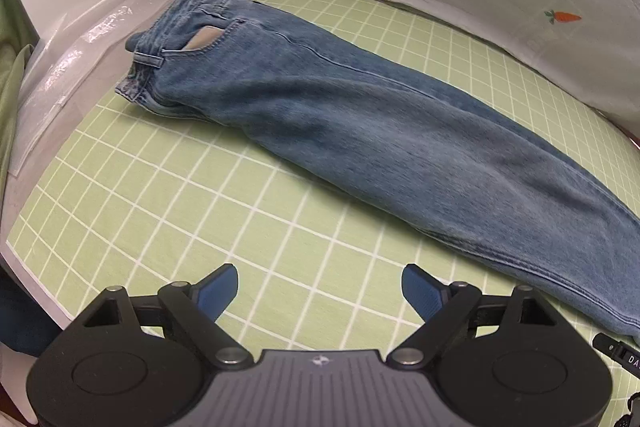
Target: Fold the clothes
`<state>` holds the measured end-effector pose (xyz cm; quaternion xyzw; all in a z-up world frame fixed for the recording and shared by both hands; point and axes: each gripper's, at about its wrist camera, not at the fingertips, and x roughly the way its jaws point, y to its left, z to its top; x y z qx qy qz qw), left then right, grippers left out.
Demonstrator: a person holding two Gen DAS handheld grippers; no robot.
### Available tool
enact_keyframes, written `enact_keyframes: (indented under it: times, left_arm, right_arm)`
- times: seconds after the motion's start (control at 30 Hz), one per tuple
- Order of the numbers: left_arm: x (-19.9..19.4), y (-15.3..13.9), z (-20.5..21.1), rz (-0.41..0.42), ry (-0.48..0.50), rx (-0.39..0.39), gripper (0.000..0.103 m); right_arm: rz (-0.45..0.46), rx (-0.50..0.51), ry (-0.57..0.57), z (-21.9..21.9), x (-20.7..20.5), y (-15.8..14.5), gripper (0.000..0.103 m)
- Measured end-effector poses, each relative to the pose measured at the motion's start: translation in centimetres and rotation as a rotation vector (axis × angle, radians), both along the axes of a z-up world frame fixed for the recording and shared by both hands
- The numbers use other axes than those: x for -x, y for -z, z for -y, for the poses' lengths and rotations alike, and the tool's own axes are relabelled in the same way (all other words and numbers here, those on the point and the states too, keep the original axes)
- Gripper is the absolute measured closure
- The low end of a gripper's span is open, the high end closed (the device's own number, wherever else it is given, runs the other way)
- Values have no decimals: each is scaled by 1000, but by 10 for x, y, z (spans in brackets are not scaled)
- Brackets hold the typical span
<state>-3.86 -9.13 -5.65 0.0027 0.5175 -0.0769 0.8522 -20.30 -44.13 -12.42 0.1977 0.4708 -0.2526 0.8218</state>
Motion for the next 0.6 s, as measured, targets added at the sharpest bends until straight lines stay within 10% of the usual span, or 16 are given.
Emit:
enact_keyframes:
  times: [0.6]
  left_arm:
    - [-177, 5, -155, 76, -171, 113, 10]
  right_arm:
    - [36, 56, 86, -96, -136, -26, 0]
